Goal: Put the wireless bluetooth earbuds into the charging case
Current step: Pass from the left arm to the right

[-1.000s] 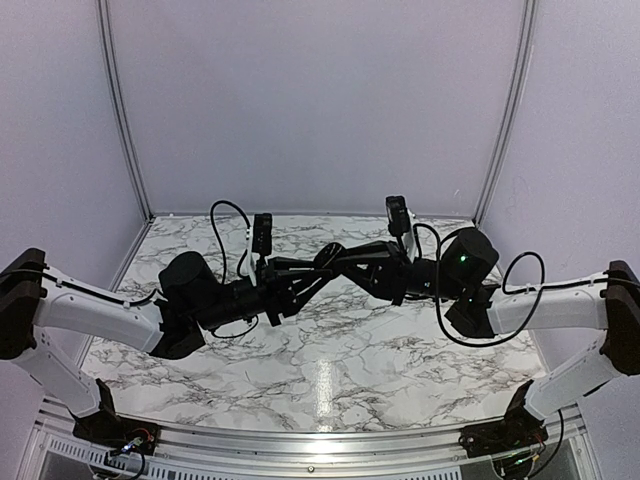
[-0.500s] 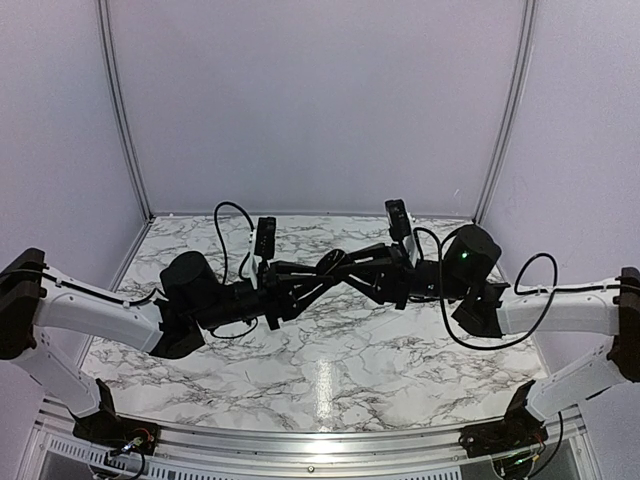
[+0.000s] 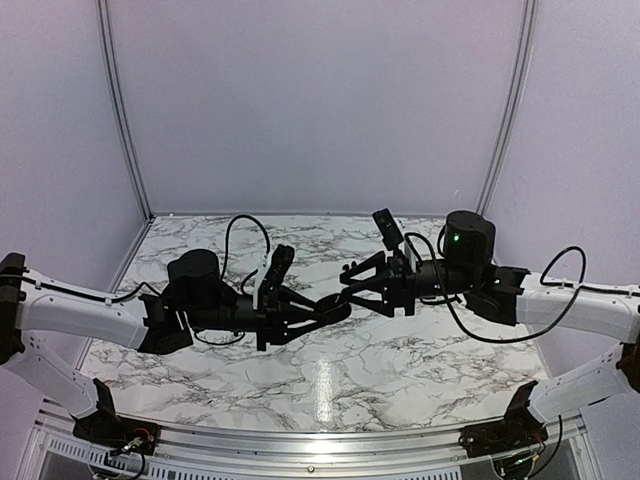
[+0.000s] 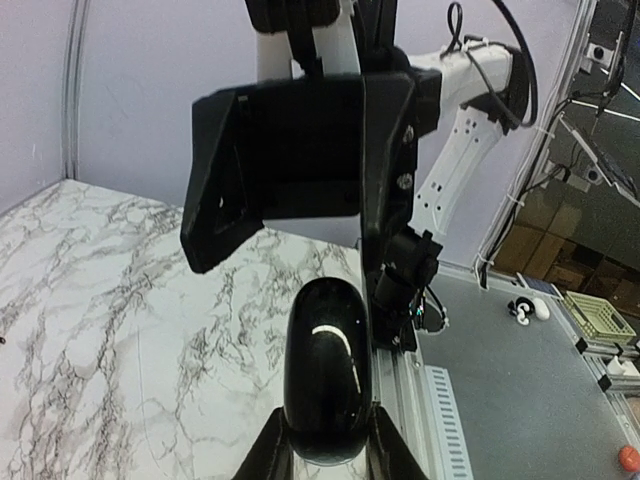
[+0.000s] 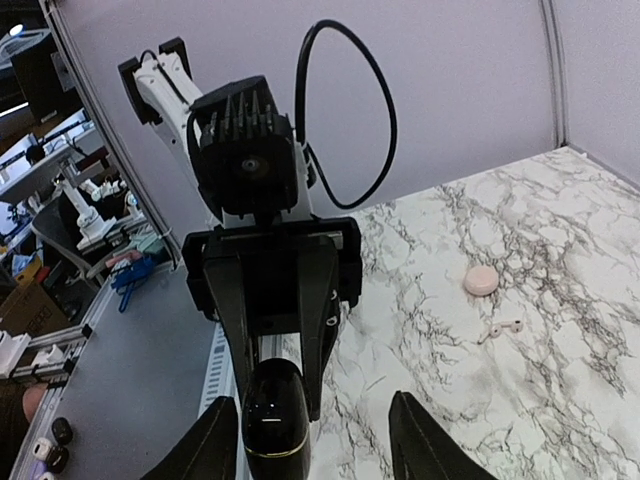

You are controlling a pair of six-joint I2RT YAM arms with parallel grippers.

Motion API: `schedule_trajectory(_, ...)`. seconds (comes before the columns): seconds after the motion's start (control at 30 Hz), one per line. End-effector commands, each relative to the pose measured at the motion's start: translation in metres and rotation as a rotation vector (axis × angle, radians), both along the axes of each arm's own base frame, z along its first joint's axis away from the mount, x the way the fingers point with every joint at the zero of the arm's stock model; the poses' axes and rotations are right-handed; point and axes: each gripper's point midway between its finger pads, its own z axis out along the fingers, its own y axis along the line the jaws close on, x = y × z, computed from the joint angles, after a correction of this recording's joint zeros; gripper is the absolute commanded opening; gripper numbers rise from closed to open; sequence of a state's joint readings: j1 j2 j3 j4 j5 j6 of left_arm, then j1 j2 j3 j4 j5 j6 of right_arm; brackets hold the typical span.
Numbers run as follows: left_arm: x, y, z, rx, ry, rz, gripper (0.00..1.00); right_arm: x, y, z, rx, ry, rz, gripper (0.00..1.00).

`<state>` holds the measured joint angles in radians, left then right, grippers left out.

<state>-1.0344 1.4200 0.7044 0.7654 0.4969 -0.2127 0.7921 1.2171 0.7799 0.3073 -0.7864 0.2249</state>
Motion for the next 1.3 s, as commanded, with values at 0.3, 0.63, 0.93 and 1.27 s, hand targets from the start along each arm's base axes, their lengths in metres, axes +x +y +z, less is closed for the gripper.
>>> schedule_trajectory(0.3, -0.007, 0.003, -0.015, 0.142, -0.018, -0.102, 0.04, -0.02, 0.001, -0.028, -0.193, 0.045, 0.096, 0.61)
schedule_trajectory(0.63, -0.004, 0.001, -0.032, 0.215, -0.007, -0.109, 0.03, -0.013, 0.008, -0.049, -0.276, 0.073, 0.086, 0.49)
schedule_trajectory(0.93, 0.0, 0.001, -0.038, 0.231, 0.031, -0.127, 0.04, -0.02, 0.012, -0.056, -0.303, 0.084, 0.117, 0.42)
schedule_trajectory(1.27, 0.001, 0.001, -0.04, 0.24, 0.023, -0.13, 0.05, -0.022, 0.016, -0.057, -0.309, 0.089, 0.131, 0.17)
